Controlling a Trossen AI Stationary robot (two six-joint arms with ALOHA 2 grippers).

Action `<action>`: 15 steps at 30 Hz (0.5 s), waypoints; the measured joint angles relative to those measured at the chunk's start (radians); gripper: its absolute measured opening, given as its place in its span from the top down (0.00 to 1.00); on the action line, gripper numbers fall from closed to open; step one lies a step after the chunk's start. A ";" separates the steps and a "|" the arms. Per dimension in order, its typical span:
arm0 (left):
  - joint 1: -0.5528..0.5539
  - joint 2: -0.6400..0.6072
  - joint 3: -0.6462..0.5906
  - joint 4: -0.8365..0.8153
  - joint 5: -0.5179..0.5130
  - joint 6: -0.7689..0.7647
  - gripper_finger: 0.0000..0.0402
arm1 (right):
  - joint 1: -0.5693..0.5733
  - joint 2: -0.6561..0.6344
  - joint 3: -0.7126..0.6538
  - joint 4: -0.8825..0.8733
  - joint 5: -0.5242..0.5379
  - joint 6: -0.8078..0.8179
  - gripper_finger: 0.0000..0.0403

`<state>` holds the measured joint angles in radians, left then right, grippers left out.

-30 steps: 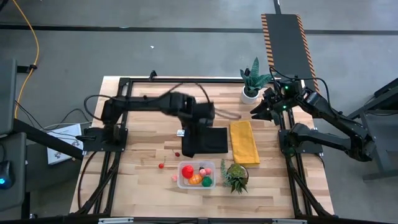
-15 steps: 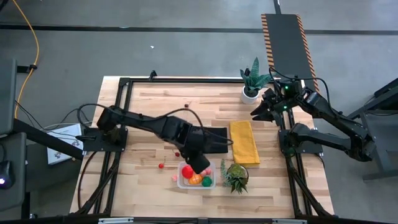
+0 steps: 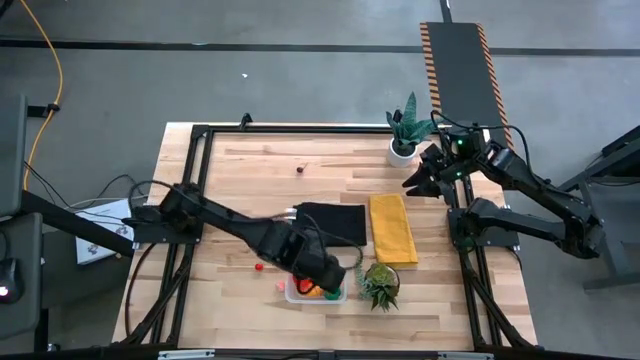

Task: Pick and placing Produce into tupperware
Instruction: Put the raspberry into the transparent bin

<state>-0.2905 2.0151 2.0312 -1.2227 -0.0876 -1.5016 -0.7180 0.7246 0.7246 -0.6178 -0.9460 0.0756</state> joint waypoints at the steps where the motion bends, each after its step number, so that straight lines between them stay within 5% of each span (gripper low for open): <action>1: 0.000 0.018 -0.002 -0.018 0.010 -0.004 0.76 | 0.000 -0.001 0.000 0.000 -0.001 0.003 0.57; 15: 0.002 0.176 0.001 0.028 0.081 0.056 0.76 | 0.006 -0.008 0.001 0.000 -0.001 0.058 0.57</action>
<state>-0.2882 2.1914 2.0320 -1.1943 -0.0067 -1.4461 -0.7116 0.7165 0.7254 -0.6178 -0.9467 0.1337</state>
